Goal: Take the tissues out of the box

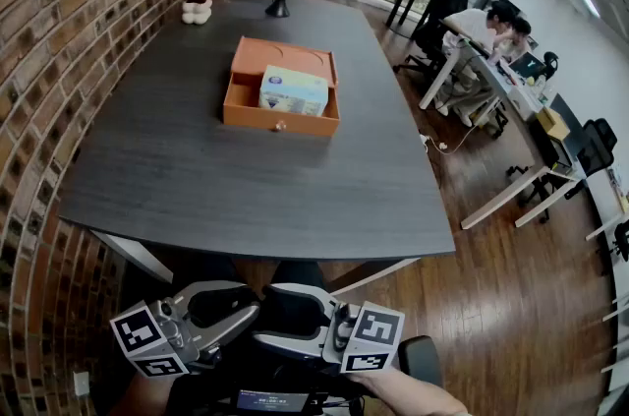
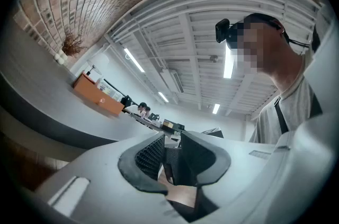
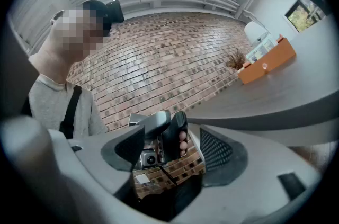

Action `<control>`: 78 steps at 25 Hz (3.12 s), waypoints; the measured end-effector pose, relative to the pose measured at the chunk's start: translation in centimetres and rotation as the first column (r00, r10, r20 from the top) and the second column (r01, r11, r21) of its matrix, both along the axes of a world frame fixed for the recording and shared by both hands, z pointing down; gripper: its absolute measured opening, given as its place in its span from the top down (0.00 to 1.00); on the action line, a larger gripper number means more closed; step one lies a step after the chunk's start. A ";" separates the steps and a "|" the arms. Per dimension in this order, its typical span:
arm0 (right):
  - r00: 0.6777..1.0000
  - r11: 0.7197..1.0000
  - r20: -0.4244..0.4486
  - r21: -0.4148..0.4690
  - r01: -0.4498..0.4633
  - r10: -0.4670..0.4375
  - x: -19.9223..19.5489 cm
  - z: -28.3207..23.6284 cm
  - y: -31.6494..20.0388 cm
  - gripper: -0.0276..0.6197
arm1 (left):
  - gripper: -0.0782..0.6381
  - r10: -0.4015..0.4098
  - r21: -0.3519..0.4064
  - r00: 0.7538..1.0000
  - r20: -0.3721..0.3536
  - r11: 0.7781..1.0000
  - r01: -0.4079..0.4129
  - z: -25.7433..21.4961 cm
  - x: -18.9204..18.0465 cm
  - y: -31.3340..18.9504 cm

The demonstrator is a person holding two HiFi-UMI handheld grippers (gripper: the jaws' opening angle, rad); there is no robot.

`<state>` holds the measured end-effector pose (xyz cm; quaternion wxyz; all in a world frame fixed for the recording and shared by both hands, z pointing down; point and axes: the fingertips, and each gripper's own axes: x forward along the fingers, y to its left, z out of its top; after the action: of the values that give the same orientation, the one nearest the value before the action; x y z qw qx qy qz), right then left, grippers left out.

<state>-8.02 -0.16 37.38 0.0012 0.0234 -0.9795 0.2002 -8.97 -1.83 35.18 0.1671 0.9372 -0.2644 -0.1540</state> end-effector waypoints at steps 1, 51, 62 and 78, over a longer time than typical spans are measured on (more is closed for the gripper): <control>1.000 1.000 0.000 0.000 0.000 0.000 0.0 0.0 0.0 0.45 | 0.77 -0.001 0.001 1.000 -0.002 1.000 0.001 0.0 0.0 0.0; 0.998 1.000 0.056 0.019 0.004 -0.005 0.0 -1.6 0.4 0.45 | 0.77 -0.003 0.005 1.000 -0.001 1.000 0.003 -0.4 0.0 0.1; 0.998 0.999 0.061 0.037 -0.016 0.014 0.2 -2.3 -0.1 0.45 | 0.77 -0.014 0.019 1.000 0.001 1.000 0.014 -1.2 -0.2 0.1; 0.996 0.999 0.085 0.012 -0.036 0.035 1.2 -3.2 -1.3 0.45 | 0.77 -0.033 0.018 0.999 0.014 0.999 0.033 -1.3 0.3 -1.2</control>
<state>-6.84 -1.51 34.14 -0.0441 0.0324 -0.9794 0.1945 -8.67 -3.01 33.84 0.1543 0.9353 -0.2796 -0.1526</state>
